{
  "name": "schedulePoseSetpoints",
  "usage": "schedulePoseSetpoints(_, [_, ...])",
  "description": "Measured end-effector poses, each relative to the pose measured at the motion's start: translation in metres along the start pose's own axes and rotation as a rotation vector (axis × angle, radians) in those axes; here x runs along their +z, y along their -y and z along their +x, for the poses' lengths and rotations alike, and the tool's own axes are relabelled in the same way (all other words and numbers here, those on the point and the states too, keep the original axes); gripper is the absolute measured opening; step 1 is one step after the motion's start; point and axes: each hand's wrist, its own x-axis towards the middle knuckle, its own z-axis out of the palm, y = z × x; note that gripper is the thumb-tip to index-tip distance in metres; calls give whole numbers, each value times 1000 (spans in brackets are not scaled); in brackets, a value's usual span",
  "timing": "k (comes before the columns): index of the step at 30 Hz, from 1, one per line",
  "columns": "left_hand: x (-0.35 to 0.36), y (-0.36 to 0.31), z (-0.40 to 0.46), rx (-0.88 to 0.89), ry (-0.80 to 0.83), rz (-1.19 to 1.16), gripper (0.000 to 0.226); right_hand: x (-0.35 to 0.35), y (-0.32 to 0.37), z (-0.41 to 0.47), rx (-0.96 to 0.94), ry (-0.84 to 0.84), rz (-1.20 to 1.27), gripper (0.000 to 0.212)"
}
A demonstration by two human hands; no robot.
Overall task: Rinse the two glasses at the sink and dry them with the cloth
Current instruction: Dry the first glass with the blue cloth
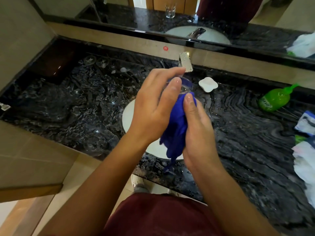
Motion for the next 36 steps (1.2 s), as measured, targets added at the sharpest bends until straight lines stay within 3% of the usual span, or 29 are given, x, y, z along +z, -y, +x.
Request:
schedulePoseSetpoints(5, [3,7,-7,-102,-150,-271,36,-4,5,0,-5,26,-97,44])
schedulePoseSetpoints(8, [9,7,-17,-41,-185,-242,35,-5,11,3,38,52,-44,44])
schedulePoseSetpoints(10, [9,6,-21,31,-193,-272,55,-7,17,6,75,82,26,41])
schedulePoseSetpoints(14, [11,8,-27,109,-216,-348,80,-5,36,13,149,160,143,56])
schedulePoseSetpoints(17, [10,14,-26,144,-223,-386,87,0,37,19,123,215,192,42])
schedulePoseSetpoints(20, [4,17,-19,120,-227,-451,89,3,29,17,122,275,226,56])
schedulePoseSetpoints(23, [-1,16,-13,23,-232,-662,88,1,20,11,109,318,171,56])
schedulePoseSetpoints(28, [-6,16,-10,-178,-127,-880,84,-3,-1,-1,74,257,-4,72])
schedulePoseSetpoints(36, [5,11,-15,-151,-129,-746,91,3,14,6,64,88,230,65])
